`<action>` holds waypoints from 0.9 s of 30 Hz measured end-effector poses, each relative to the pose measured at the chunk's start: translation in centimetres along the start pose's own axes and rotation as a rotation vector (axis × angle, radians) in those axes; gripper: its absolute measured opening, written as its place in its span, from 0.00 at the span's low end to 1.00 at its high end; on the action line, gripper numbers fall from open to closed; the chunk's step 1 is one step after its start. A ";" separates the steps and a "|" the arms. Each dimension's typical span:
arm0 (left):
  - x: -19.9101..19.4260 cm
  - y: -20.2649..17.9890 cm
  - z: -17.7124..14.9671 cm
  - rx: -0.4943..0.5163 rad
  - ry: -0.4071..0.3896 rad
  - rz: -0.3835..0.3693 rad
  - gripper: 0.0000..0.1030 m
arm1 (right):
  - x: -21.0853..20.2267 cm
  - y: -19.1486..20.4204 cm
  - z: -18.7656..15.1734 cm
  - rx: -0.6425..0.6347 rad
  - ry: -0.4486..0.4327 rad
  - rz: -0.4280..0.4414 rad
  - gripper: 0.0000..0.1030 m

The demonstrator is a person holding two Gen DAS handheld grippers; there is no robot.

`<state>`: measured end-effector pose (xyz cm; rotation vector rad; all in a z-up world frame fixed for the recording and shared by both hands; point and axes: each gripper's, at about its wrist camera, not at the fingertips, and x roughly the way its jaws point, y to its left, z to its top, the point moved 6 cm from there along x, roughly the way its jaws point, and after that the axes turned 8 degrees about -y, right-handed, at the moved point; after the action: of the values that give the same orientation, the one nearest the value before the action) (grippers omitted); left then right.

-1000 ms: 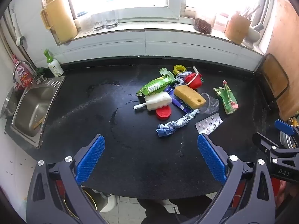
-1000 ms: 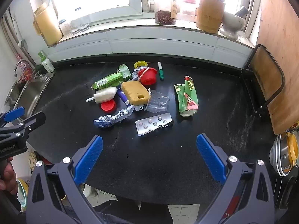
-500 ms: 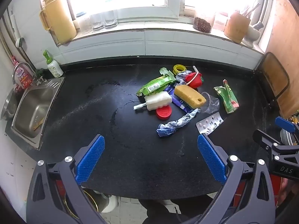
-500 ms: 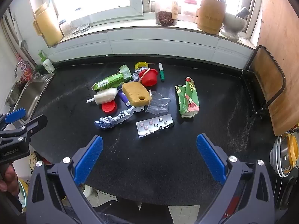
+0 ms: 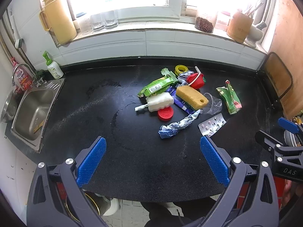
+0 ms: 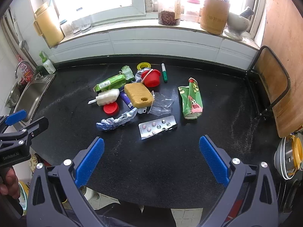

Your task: Collect trash

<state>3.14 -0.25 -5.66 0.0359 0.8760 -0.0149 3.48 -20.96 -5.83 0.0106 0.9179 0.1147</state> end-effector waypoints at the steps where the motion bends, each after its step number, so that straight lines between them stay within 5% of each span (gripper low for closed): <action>1: 0.0 0.0 0.0 -0.001 0.000 0.000 0.94 | 0.0 0.0 0.0 -0.001 0.001 0.000 0.95; 27: 0.0 -0.1 0.1 0.002 0.003 -0.005 0.94 | 0.1 0.0 -0.2 0.001 0.001 -0.003 0.95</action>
<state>3.18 -0.37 -5.62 0.0356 0.8791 -0.0209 3.43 -20.99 -6.02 0.0100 0.9192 0.1114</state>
